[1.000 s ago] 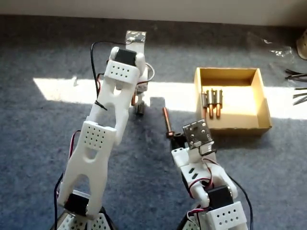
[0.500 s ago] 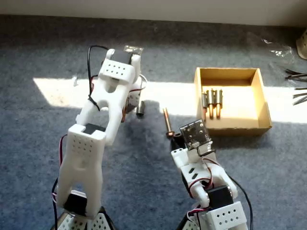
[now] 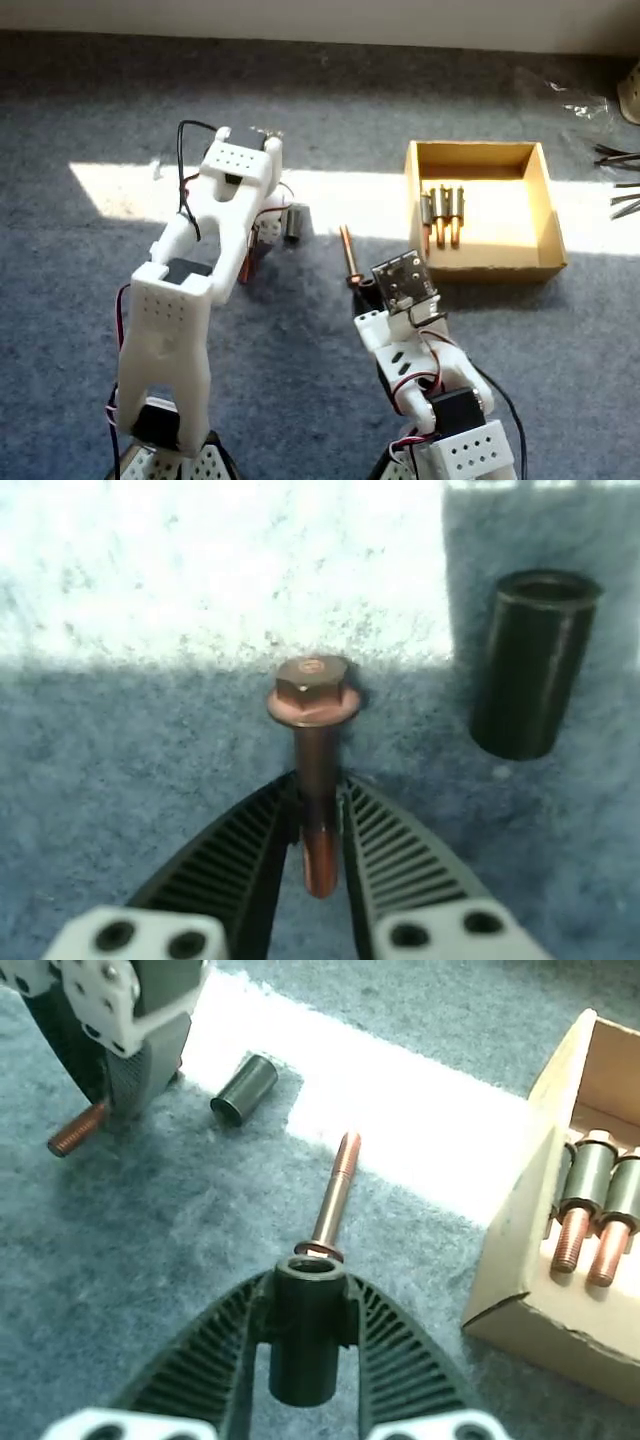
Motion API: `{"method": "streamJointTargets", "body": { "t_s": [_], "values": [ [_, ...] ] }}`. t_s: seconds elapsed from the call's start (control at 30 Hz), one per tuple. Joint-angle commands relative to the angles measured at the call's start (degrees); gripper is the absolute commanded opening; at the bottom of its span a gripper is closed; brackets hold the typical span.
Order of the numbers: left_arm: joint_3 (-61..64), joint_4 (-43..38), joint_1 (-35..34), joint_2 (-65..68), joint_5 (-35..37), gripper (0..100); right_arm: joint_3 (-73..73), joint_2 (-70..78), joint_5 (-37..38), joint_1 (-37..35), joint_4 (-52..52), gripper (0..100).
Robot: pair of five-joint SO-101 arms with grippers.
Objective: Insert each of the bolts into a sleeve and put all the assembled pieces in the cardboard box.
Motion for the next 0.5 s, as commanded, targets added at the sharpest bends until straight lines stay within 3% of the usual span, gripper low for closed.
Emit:
{"method": "streamJointTargets", "body": {
  "t_s": [0.0,0.1,0.23,0.47],
  "values": [
    [-0.1,-0.5,-0.6,-3.4,-1.5,0,-0.7,-0.6,1.0,-0.7,-0.1,0.5],
    [-0.3,-0.5,-0.6,-3.5,-1.9,1,-0.7,-0.6,1.1,-0.7,-0.1,0.5],
    [-0.3,-0.5,-0.6,-3.7,-7.9,10,-0.7,-0.6,1.1,-0.7,-0.1,0.5],
    [-0.4,-0.9,-0.7,-3.8,-8.1,12,-0.7,-0.6,1.1,-0.7,-0.1,0.5]
  ]
}}
